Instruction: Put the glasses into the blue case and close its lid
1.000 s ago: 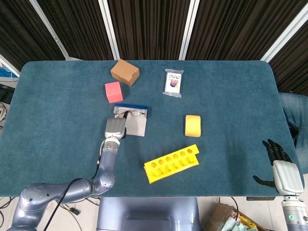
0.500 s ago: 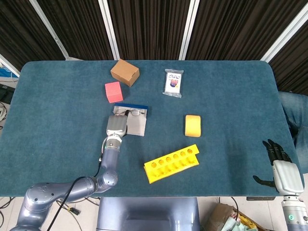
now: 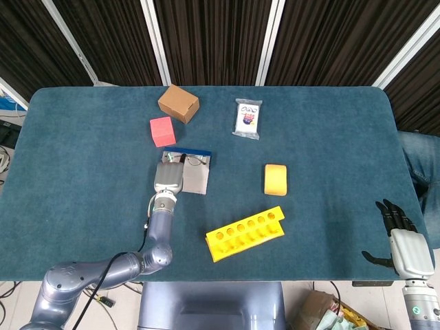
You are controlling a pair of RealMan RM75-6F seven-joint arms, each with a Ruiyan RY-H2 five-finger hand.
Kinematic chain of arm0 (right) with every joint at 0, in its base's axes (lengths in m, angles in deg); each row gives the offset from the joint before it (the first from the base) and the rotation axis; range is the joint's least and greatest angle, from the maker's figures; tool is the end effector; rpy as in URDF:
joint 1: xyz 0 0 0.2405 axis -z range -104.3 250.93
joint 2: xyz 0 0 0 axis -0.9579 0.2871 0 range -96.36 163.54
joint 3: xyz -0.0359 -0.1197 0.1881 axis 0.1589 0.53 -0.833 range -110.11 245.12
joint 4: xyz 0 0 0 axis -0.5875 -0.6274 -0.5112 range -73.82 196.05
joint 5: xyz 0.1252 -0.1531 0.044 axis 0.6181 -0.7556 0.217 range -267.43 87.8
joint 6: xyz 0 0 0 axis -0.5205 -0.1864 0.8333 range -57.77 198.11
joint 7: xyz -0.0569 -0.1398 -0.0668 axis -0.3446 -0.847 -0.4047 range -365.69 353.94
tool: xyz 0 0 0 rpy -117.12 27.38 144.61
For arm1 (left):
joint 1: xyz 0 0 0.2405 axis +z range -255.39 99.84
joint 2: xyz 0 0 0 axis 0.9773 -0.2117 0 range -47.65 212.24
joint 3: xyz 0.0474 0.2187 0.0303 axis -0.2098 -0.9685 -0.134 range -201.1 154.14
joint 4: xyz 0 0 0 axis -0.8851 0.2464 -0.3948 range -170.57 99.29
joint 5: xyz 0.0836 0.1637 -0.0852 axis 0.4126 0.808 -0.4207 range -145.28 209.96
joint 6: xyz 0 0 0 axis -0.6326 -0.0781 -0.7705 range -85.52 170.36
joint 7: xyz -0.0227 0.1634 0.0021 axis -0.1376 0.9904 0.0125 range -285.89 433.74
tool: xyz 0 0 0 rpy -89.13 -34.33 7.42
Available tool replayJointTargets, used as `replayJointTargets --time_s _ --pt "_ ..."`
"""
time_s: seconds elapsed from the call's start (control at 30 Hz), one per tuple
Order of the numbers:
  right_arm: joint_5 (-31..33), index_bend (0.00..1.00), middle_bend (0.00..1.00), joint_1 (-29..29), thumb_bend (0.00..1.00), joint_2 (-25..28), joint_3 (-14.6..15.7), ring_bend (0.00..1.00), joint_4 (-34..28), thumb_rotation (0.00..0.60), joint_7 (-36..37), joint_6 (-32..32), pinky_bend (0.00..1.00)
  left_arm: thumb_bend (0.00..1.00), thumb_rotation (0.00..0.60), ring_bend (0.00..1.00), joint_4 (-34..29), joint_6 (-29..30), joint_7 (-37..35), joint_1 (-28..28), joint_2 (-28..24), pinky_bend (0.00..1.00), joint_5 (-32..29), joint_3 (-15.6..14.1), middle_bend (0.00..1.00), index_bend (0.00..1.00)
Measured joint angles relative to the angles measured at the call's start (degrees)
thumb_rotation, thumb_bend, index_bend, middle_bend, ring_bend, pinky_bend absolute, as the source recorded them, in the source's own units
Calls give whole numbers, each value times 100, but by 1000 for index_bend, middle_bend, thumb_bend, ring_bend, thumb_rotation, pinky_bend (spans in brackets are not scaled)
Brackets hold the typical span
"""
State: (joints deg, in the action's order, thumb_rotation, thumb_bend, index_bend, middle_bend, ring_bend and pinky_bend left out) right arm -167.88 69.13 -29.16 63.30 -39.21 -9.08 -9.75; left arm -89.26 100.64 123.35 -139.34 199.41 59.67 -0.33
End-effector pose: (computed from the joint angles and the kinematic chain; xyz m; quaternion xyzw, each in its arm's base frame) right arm -0.2811 -0.1967 0.1431 0.5571 -0.4605 0.3605 0.5896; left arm -0.0777 0.3991 -0.0942 -0.6770 -0.4164 -0.2507 0.5527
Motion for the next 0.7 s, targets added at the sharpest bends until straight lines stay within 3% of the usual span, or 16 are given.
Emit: replayJointTargets --time_s 0.33,0.47,0.57,0.7 --pt "-2 0 0 -3 0 -6 -6 0 0 600 -12 -10 176 570 600 791 -441 93 3 145 -124 776 182 -63 761 0" --pt "-11 0 0 0 0 -7 -6 0 3 600 -1 -20 176 473 600 766 -1038 319 -30 326 -371 776 389 -185 710 148" --pt "-19 0 0 2 0 -6 -2 0 -4 600 7 -21 176 350 600 632 -1633 521 -67 522 -664 708 596 -324 607 159" --pt "-40 0 0 5 0 -8 10 0 -12 600 2 -25 176 190 600 248 -2365 677 -161 868 -1249 307 929 -654 342 135"
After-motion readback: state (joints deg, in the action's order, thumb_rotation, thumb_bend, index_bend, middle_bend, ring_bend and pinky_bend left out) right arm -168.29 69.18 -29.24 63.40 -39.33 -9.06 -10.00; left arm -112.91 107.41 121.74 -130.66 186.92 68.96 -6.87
